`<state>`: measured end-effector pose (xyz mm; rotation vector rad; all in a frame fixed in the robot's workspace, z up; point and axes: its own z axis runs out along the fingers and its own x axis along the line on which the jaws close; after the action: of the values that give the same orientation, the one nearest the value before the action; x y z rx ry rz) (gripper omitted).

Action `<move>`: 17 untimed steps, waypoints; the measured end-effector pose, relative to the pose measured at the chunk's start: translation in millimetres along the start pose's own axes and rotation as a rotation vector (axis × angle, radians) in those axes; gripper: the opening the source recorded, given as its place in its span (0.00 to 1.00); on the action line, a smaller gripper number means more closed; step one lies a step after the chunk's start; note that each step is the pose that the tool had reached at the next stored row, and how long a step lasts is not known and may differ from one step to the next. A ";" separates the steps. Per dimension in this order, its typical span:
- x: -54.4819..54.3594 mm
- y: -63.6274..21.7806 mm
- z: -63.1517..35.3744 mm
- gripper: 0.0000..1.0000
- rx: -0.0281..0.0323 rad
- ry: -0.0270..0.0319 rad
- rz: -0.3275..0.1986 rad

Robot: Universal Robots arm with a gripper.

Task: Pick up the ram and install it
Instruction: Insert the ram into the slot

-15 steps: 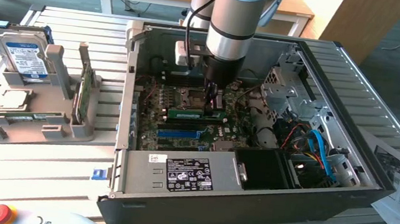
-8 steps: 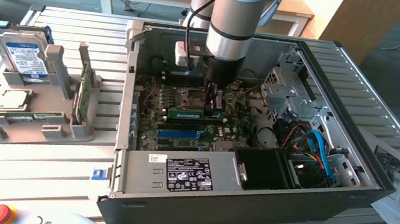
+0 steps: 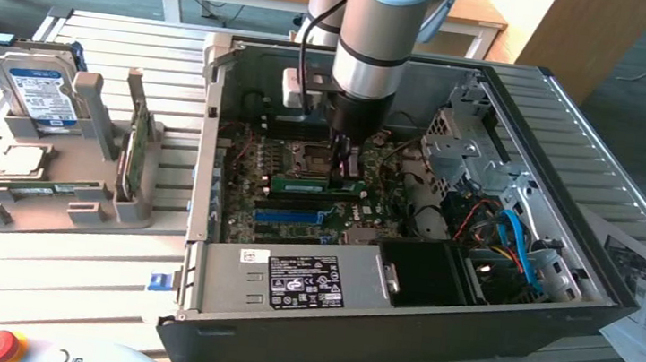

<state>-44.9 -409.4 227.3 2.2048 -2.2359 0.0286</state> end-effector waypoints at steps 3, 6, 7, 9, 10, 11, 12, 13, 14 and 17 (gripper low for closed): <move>0.0 0.1 0.9 0.12 0.0000 0.0001 0.000; 0.0 0.2 1.8 0.12 0.0000 0.0000 0.000; 0.0 0.2 2.1 0.12 0.0000 0.0001 0.000; 0.0 0.2 2.5 0.12 -0.0001 0.0002 0.000; 0.0 0.3 2.7 0.12 -0.0001 0.0002 0.000; 0.0 0.3 2.8 0.12 -0.0001 0.0002 0.000; 0.0 0.3 2.8 0.12 -0.0001 0.0002 0.000; 0.0 0.3 2.8 0.12 -0.0001 0.0001 0.000; 0.0 0.3 2.9 0.12 -0.0001 0.0001 0.000; 0.0 0.3 2.8 0.12 -0.0001 0.0001 0.000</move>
<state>-45.1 -409.4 224.4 2.2047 -2.2359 0.0287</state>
